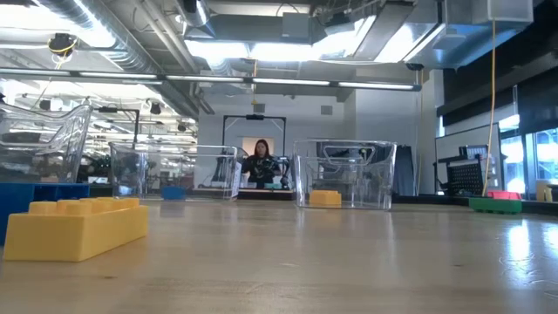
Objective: Sort & place blocks by color
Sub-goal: Put the bottom right blue game piece into the top left transparent bin
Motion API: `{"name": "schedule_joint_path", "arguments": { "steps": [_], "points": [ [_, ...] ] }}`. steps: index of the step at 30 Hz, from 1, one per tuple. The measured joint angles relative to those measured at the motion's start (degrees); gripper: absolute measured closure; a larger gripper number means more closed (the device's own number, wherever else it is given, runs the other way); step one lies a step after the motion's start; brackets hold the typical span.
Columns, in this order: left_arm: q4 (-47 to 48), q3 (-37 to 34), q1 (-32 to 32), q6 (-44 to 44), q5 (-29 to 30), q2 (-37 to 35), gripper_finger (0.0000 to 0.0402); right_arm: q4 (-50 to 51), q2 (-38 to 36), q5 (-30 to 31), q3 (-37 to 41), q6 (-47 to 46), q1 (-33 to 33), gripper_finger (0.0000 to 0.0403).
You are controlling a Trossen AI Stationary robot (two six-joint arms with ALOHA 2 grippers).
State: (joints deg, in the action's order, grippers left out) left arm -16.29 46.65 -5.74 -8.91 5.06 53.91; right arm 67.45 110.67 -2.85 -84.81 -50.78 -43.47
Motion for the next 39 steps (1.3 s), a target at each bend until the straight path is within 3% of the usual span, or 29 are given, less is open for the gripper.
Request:
{"name": "schedule_joint_path", "arguments": {
  "steps": [7, 14, 17, 21, 26, 31, 39],
  "points": [
    [0.1, 0.0, 0.0, -0.1, 0.0, 0.0, 0.0182, -7.1, -21.3, 6.6, 21.7, -3.3, 6.2, 0.0260],
    [-0.1, 0.0, 0.0, -0.1, -1.6, 0.0, 0.0182, -48.4, -41.2, 10.4, 44.1, -1.6, 18.4, 0.0260],
    [0.1, 0.0, 0.0, 1.5, -1.5, 0.0, 0.0182, -66.7, -42.7, 11.5, 48.7, 2.8, 25.9, 0.0260],
    [0.1, 0.0, 0.0, 1.8, 0.0, 0.1, 0.0182, -85.7, -41.5, 11.0, 48.6, 12.2, 34.8, 0.0260],
    [0.0, 0.0, 0.0, 1.8, 1.9, 0.1, 0.0182, -87.9, -39.8, 4.4, 42.4, 24.6, 42.1, 0.0260],
    [0.1, 0.0, 0.0, 1.6, 1.2, 0.1, 0.0182, -86.4, -39.5, -4.9, 37.9, 28.7, 46.0, 0.0260],
    [-0.3, 0.1, 0.0, -5.3, -2.3, 1.6, 0.0182, -74.8, -37.9, -5.9, 31.6, 35.0, 46.8, 0.0260]
  ]
}}
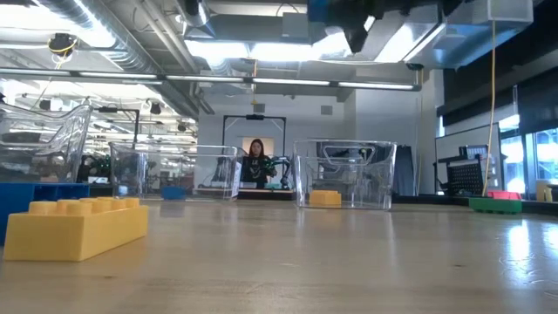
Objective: Sort & place blocks by color
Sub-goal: Put the bottom right blue game piece into the top left transparent bin
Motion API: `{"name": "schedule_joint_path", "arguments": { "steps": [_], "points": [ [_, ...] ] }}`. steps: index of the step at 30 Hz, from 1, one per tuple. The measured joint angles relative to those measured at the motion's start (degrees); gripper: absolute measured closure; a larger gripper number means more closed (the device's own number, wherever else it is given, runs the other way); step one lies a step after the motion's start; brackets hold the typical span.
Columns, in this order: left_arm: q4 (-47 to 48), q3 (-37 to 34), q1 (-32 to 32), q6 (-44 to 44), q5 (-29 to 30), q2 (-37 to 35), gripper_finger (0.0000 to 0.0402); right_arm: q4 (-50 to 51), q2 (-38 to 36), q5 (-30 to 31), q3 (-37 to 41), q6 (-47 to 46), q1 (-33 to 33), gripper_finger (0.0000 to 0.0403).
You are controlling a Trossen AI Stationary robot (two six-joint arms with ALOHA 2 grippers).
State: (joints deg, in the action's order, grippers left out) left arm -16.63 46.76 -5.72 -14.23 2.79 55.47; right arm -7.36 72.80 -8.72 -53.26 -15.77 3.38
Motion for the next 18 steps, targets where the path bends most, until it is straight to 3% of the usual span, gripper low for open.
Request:
{"name": "schedule_joint_path", "arguments": {
  "steps": [5, 12, 18],
  "points": [
    [-0.1, 0.0, 1.0, -1.3, -3.9, 6.0, 0.0182, 4.3, 5.2, 0.0, -5.6, 1.6, 0.0, 0.0260],
    [-4.5, -0.1, 2.3, -2.3, -3.4, 11.5, 0.0182, 6.4, 10.7, -2.0, -11.4, 2.6, -0.3, 0.0260],
    [-5.3, -0.1, 2.4, -2.2, -2.5, 12.1, 0.0182, 6.0, 12.2, -1.9, -12.6, 2.8, -0.5, 0.0260]
  ]
}}
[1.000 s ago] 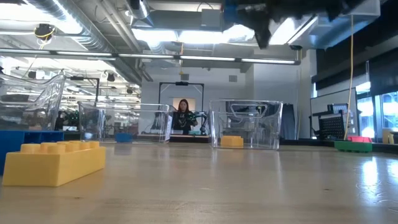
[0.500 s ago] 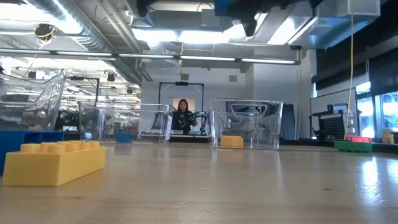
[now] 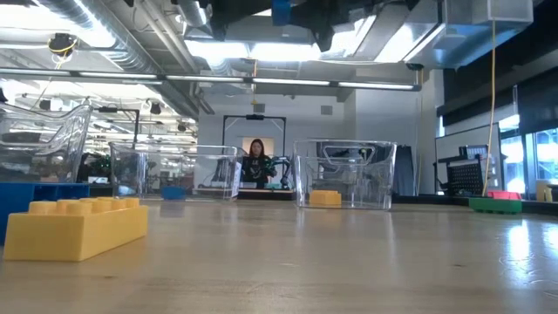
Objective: Sort & place blocks by color
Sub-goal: Put the bottom right blue game piece into the top left transparent bin
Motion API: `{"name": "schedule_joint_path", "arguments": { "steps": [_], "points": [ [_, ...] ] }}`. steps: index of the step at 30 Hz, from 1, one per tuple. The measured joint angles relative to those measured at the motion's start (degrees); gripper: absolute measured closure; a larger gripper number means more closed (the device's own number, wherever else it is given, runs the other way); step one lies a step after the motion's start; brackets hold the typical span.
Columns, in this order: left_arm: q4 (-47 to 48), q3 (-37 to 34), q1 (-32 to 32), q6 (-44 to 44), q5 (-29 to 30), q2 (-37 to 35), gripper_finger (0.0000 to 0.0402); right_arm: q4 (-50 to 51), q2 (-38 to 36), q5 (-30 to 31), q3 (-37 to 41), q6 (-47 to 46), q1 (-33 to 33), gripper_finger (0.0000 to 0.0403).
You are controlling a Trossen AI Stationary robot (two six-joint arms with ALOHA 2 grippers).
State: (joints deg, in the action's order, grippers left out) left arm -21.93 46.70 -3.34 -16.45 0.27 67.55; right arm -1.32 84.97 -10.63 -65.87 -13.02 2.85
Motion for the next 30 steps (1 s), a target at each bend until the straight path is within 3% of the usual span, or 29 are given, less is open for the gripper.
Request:
{"name": "schedule_joint_path", "arguments": {
  "steps": [15, 19, 24, 30],
  "points": [
    [-2.5, 0.0, 0.1, 0.1, -1.1, 2.1, 0.0186, -5.8, 2.8, 0.0, -0.1, -3.2, -0.1, 0.0260],
    [-2.7, 0.0, 0.0, 0.5, -0.9, 2.1, 0.0213, -5.8, 2.6, 0.0, -0.1, -3.3, -0.1, 0.0260],
    [-2.7, 0.0, -0.1, 1.2, -1.3, 2.1, 0.0274, -5.8, 2.6, 0.1, 0.0, -3.2, -0.1, 0.0260],
    [-2.2, 0.0, -1.0, 1.6, -1.9, 1.9, 0.0274, -5.7, 2.6, 0.3, 0.0, -4.8, 0.0, 0.0243]
  ]
}}
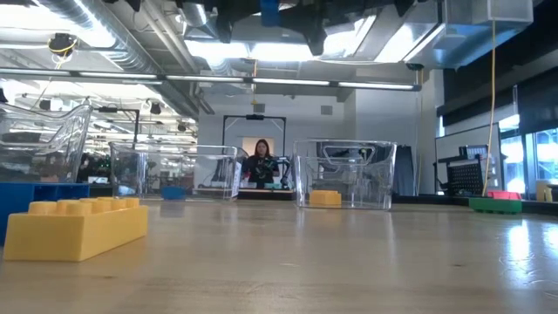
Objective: Sort & place blocks by color
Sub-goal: Put the bottom right blue game piece into the top left transparent bin
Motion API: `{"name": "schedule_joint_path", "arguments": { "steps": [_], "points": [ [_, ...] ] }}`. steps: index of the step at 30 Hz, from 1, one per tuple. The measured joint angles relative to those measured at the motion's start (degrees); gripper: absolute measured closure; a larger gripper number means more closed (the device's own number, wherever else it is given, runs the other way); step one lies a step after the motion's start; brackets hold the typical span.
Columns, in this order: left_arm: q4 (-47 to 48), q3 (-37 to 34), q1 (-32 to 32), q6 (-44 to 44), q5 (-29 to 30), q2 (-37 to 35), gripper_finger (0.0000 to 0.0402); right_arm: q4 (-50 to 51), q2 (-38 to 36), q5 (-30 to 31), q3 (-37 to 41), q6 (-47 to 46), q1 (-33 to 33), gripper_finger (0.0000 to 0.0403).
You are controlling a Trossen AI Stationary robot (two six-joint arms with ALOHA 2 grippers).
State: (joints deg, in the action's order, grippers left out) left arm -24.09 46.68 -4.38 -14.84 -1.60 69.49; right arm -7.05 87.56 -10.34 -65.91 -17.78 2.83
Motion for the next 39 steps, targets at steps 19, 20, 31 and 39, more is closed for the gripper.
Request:
{"name": "schedule_joint_path", "arguments": {
  "steps": [19, 20, 31, 39],
  "points": [
    [22.0, -5.7, -11.8, 6.0, 2.1, -26.4, 0.0274, 36.1, -18.4, 2.3, 7.0, -3.5, 1.3, 0.0026],
    [20.8, -7.3, -12.0, 4.8, 2.1, -27.2, 0.0274, 35.0, -20.3, 2.6, 8.8, -4.8, 1.3, 0.0026],
    [7.9, -16.7, -11.3, -1.5, -0.9, -29.5, 0.0274, -13.4, -36.3, 10.7, 30.8, -13.2, -0.9, 0.0025],
    [8.0, -16.7, -11.3, -1.8, -0.9, -29.5, 0.0274, -18.9, -36.3, 10.7, 32.7, -5.4, -1.7, 0.0025]
  ]
}}
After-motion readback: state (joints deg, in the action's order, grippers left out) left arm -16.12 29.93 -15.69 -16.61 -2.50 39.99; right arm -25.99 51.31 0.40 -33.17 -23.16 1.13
